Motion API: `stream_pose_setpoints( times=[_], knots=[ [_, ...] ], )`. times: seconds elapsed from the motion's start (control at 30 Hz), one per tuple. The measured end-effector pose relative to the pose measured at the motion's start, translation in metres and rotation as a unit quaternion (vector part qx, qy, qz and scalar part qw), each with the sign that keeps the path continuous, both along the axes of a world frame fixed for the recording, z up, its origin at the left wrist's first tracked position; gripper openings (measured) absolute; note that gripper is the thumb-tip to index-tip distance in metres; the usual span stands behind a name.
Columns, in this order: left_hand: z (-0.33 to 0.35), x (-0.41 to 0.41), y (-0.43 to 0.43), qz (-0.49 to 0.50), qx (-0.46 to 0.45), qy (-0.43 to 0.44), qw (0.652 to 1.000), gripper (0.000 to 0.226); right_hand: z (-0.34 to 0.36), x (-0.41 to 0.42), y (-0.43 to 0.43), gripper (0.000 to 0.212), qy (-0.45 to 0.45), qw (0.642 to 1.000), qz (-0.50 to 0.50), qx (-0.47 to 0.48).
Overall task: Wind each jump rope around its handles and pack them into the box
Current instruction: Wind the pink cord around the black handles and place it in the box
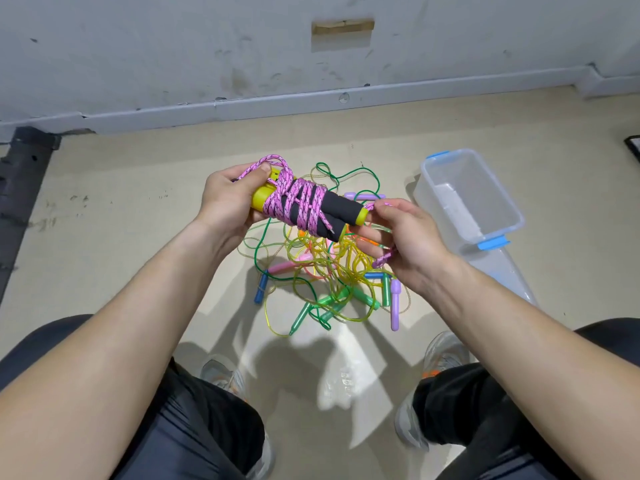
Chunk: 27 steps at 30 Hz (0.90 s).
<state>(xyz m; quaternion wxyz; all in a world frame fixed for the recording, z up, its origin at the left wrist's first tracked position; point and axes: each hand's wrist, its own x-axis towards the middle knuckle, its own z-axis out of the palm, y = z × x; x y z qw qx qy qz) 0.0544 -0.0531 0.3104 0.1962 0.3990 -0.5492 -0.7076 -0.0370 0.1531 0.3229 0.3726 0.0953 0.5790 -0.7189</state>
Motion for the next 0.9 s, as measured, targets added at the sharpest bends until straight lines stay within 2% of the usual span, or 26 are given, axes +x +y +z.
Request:
stream_pose_setpoints(
  times=[0.27,0.43,0.57,0.73,0.9],
  knots=[
    [-0.020,-0.001,0.007,0.075,0.023,-0.020,0.997,0.023,-0.006,0.010,-0.003,0.006,-0.057,0.995,-0.082,-0.023],
    [-0.026,-0.002,0.017,0.121,0.031,-0.024,0.992,0.022,-0.006,0.010,-0.004,0.009,-0.035,0.995,-0.091,0.015],
    [-0.025,-0.004,0.019,0.141,-0.013,-0.030,0.989,0.032,-0.006,0.009,-0.006,0.008,-0.007,0.996,-0.075,0.045],
    [-0.022,-0.005,0.023,0.147,-0.047,-0.019,0.988,0.033,-0.004,0.012,-0.005,0.015,0.126,0.988,-0.030,0.086],
    [-0.018,-0.004,0.029,0.139,-0.091,-0.026,0.986,0.043,-0.008,0.010,-0.001,0.011,0.293,0.928,0.052,0.224]
  ],
)
